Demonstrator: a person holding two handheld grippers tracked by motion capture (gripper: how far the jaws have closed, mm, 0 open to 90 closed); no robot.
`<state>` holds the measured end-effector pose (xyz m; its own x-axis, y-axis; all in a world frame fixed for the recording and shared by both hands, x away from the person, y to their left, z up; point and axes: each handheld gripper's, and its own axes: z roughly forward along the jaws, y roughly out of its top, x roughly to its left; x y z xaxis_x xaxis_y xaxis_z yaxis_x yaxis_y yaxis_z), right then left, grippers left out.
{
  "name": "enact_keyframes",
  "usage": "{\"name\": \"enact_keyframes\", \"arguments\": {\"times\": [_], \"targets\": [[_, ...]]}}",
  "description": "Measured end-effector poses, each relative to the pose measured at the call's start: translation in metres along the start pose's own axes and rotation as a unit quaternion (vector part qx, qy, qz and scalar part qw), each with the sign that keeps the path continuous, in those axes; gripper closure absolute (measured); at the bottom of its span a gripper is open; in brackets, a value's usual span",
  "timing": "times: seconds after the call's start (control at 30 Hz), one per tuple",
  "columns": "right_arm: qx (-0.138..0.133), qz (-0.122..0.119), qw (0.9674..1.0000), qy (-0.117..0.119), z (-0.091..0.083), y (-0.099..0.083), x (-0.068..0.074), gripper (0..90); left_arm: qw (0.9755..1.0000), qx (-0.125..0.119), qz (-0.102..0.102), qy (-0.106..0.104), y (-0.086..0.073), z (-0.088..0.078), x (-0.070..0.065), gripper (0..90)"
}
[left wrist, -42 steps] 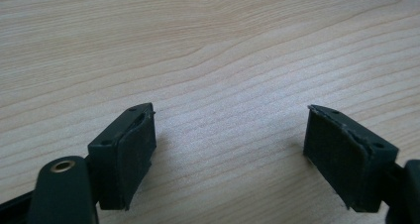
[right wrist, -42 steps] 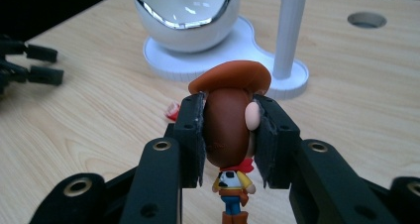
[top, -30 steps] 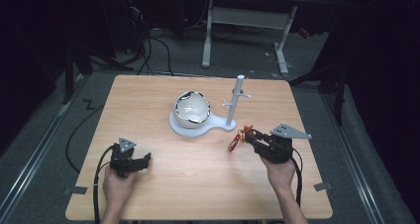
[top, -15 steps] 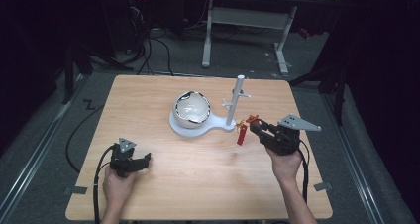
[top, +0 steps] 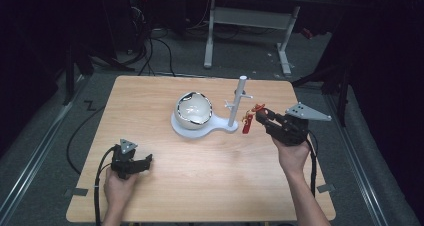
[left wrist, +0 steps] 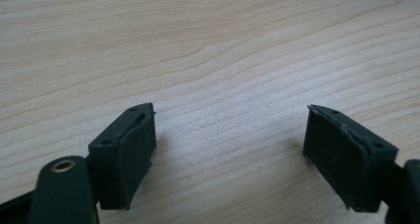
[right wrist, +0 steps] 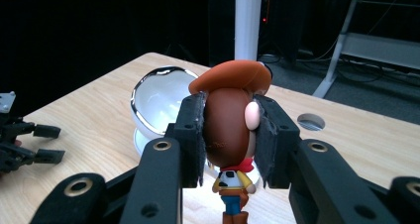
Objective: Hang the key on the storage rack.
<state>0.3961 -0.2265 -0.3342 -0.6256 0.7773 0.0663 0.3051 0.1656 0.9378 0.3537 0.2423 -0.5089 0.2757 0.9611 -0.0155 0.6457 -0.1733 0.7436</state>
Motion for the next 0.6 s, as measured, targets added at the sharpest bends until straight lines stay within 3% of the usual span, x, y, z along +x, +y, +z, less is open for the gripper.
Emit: {"name": "enact_keyframes", "arguments": {"times": [0.6], "targets": [[-0.001, 0.005, 0.9999, -0.016, 0.009, 0.021, -0.011, 67.2, 1.0000, -0.001, -0.001, -0.001, 0.000, 0.000, 0.000, 20.9]]}}
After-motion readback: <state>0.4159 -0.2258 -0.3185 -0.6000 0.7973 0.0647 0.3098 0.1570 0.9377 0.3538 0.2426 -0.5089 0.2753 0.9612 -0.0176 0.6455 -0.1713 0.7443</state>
